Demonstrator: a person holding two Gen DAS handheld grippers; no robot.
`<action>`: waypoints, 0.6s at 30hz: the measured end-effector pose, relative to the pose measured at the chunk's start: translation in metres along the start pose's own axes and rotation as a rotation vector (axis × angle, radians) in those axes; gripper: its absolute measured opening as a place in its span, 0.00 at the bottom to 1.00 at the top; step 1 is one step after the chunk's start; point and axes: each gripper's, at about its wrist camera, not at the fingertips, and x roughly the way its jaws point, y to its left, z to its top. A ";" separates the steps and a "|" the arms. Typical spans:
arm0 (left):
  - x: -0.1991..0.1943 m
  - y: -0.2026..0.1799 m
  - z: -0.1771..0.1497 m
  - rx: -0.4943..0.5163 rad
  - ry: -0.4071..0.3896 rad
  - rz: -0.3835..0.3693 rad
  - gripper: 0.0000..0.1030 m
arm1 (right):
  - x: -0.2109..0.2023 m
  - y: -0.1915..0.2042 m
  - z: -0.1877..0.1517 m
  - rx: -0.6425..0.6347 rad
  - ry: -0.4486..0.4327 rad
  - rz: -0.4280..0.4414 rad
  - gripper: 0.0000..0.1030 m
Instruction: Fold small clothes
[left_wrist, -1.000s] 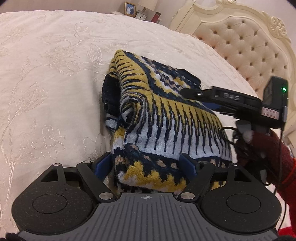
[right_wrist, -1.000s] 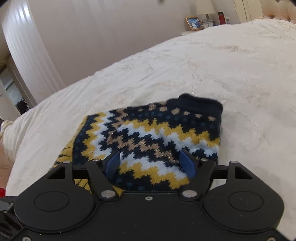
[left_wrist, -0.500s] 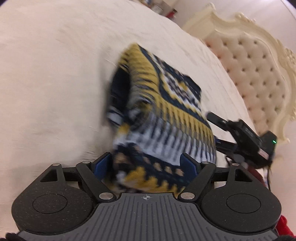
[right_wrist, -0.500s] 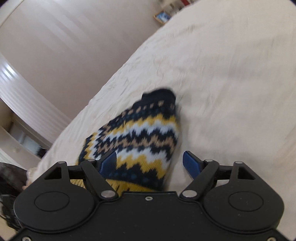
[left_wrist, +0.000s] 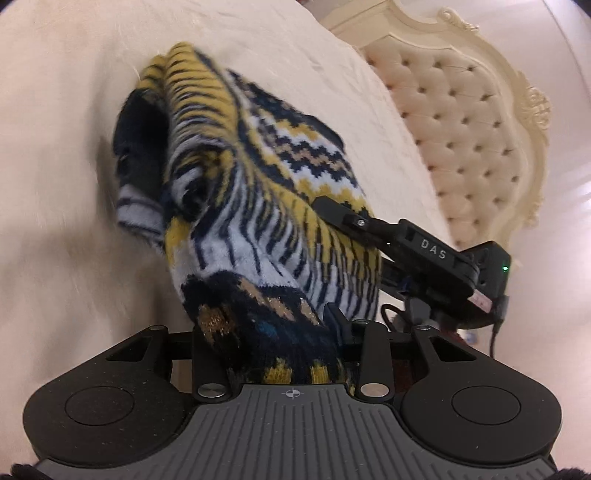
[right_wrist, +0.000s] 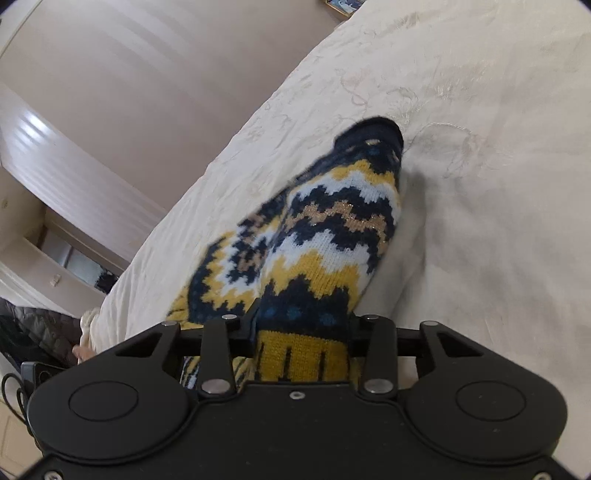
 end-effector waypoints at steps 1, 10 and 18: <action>-0.004 -0.005 -0.007 0.008 0.017 0.011 0.36 | -0.001 0.003 0.001 -0.015 0.003 0.002 0.48; -0.028 -0.035 -0.099 0.087 0.142 -0.059 0.38 | 0.002 -0.001 0.005 0.007 0.101 -0.050 0.51; -0.035 -0.033 -0.161 0.224 0.145 0.219 0.46 | -0.022 0.010 -0.053 -0.051 0.086 -0.197 0.70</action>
